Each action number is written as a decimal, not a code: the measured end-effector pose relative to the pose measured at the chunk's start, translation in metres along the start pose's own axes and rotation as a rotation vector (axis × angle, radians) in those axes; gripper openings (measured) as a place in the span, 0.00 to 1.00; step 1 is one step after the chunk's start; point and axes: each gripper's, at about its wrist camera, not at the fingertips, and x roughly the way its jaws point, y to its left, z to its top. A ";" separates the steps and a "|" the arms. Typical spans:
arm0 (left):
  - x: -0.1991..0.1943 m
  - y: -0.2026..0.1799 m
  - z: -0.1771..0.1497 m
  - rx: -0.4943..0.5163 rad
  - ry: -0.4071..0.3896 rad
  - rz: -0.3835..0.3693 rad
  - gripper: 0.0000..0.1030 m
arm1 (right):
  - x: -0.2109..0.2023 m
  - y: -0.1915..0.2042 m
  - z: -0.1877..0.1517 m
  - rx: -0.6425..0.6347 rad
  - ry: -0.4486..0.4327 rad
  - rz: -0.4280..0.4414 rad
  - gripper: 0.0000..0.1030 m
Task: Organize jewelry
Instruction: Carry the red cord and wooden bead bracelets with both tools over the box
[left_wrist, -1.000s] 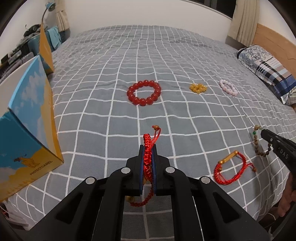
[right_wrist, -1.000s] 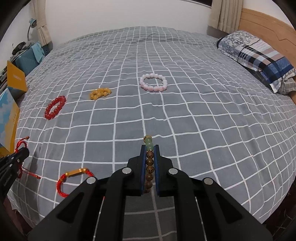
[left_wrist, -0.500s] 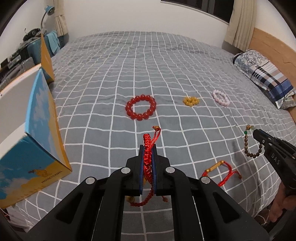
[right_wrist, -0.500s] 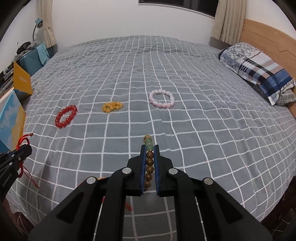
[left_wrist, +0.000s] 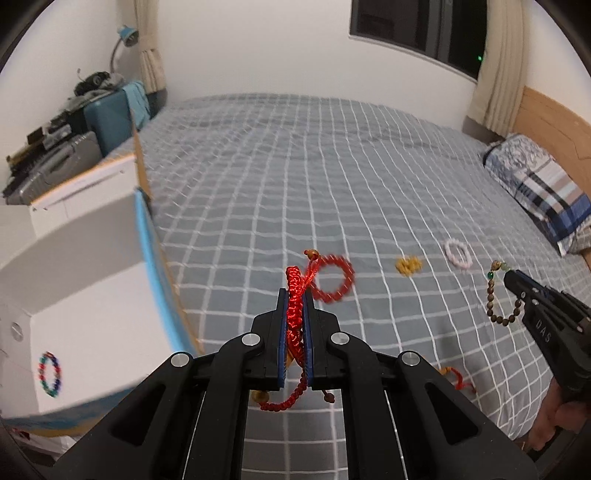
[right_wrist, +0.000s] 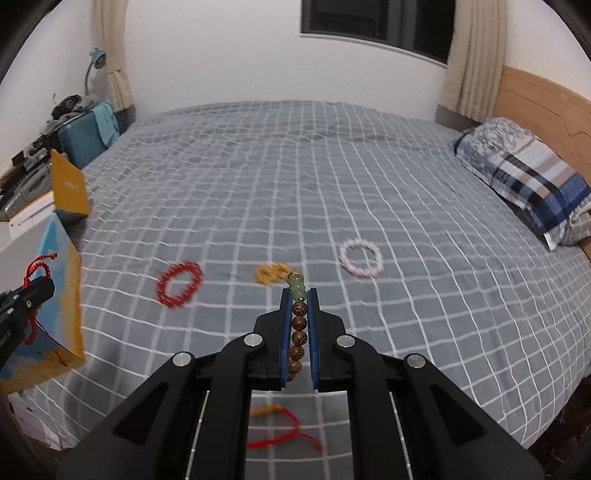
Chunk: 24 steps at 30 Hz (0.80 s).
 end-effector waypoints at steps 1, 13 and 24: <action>-0.005 0.005 0.005 -0.002 -0.010 0.010 0.06 | -0.002 0.006 0.004 -0.007 -0.005 0.006 0.07; -0.042 0.081 0.022 -0.082 -0.059 0.118 0.06 | -0.020 0.119 0.041 -0.130 -0.053 0.141 0.07; -0.067 0.191 0.000 -0.217 -0.028 0.264 0.06 | -0.045 0.250 0.041 -0.285 -0.091 0.310 0.07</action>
